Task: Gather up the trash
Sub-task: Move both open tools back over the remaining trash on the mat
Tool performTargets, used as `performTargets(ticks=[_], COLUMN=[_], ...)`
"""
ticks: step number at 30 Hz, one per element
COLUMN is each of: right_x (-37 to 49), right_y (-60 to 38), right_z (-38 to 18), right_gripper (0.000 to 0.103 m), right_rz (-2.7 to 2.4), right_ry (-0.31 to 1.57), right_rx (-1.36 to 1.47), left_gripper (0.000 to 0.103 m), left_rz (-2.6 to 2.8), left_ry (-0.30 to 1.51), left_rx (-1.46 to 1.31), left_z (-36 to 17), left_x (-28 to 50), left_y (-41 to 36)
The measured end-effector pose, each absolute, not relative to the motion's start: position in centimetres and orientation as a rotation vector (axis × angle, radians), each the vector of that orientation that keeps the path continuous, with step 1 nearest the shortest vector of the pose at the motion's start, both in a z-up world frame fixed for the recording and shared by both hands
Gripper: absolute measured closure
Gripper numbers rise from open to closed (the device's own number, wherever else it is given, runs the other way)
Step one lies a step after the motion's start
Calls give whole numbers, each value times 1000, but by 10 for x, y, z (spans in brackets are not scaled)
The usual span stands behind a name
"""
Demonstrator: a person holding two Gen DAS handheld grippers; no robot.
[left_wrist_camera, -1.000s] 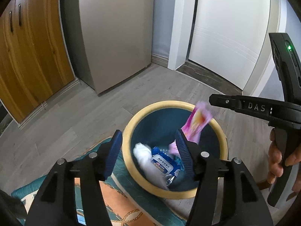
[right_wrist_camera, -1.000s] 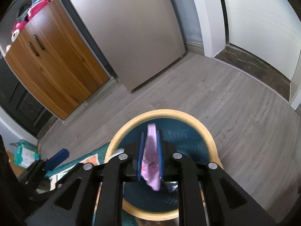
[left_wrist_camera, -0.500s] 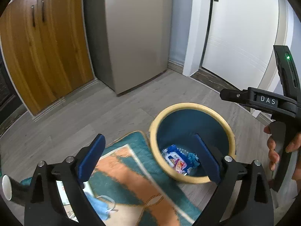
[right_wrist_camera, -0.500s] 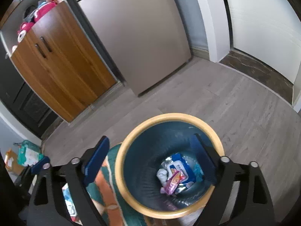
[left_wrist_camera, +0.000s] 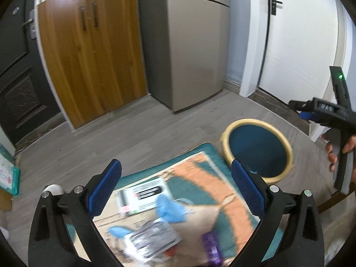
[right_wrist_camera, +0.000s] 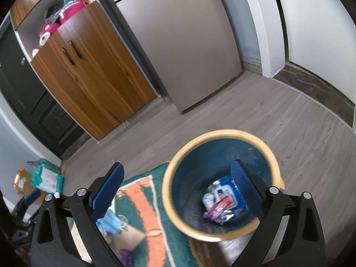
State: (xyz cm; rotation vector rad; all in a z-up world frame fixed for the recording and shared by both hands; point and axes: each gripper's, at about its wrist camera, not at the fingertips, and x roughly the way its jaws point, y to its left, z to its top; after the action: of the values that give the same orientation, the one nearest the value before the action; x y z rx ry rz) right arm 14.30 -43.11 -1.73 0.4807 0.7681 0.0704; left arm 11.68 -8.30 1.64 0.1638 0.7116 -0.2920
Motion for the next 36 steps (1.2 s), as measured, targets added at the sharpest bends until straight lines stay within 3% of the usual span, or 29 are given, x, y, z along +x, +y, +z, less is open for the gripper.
performTargets(ticks=[14, 28, 36], right_x=[127, 153, 173], right_y=[-320, -240, -160], right_z=[-24, -41, -75], right_gripper=[6, 6, 5], right_rz=[189, 234, 303], right_ry=[876, 970, 1054], right_rx=[305, 300, 157], left_gripper=[6, 6, 6], left_rz=[-134, -112, -125], left_ry=[754, 808, 885], left_rx=[67, 65, 146], left_z=[-5, -30, -64], left_x=[99, 102, 112], left_y=[15, 39, 51])
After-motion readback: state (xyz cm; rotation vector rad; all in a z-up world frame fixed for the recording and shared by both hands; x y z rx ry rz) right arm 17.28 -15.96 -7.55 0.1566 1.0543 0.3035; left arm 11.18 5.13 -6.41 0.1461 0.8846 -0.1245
